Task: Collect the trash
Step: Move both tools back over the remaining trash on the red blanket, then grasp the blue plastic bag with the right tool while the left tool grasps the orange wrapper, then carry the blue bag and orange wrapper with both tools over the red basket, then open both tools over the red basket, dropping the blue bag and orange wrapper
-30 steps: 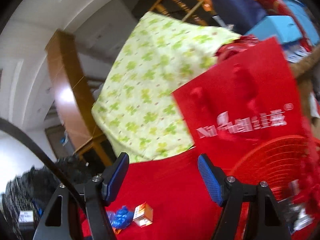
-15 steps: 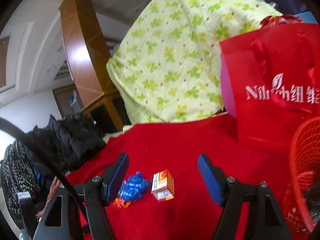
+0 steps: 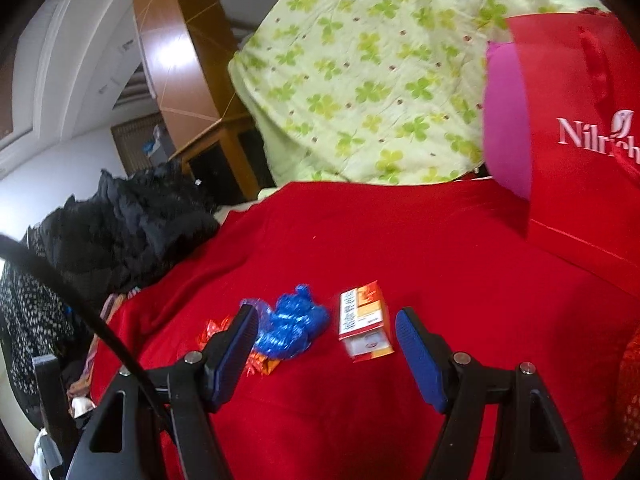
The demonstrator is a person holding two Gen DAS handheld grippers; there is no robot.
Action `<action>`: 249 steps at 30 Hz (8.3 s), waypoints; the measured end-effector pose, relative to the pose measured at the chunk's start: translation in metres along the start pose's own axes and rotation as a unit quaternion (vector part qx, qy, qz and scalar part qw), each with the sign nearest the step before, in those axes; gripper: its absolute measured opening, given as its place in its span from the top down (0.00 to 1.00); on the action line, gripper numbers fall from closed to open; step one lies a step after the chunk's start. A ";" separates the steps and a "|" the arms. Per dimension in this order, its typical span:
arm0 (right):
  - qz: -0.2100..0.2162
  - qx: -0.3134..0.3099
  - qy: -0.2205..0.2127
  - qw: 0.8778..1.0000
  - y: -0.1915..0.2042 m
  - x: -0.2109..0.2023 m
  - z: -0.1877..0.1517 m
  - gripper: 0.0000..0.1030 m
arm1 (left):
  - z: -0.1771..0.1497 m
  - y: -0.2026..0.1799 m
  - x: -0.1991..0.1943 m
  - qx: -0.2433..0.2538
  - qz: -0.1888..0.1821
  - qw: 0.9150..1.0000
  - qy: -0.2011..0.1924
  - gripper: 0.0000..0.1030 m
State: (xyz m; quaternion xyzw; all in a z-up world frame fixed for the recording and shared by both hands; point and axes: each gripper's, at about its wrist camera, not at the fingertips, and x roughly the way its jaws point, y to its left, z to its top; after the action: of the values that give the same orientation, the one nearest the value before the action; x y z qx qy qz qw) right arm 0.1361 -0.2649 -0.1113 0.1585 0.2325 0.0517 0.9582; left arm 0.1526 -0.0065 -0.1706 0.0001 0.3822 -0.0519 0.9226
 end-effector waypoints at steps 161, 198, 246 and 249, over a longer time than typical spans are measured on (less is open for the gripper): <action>-0.060 0.044 -0.174 0.982 -0.126 -0.193 -0.004 0.56 | 0.010 -0.217 -0.138 0.227 -0.077 0.960 -0.141 0.87; -0.072 0.073 -0.202 0.974 -0.123 -0.227 -0.021 0.55 | 0.000 -0.255 -0.150 0.273 -0.090 0.946 -0.146 0.87; -0.143 0.189 -0.242 0.941 -0.202 -0.285 -0.039 0.53 | -0.013 -0.357 -0.147 0.338 -0.216 0.909 -0.113 0.87; -0.148 0.222 -0.238 0.934 -0.221 -0.288 -0.042 0.53 | -0.013 -0.375 -0.144 0.348 -0.245 0.900 -0.098 0.87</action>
State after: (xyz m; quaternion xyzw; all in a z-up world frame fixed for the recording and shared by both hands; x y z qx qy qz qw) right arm -0.1332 -0.5118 -0.0955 0.3382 0.0238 -0.1832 0.9228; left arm 0.0060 -0.3650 -0.0632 0.2224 0.2350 -0.4054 0.8549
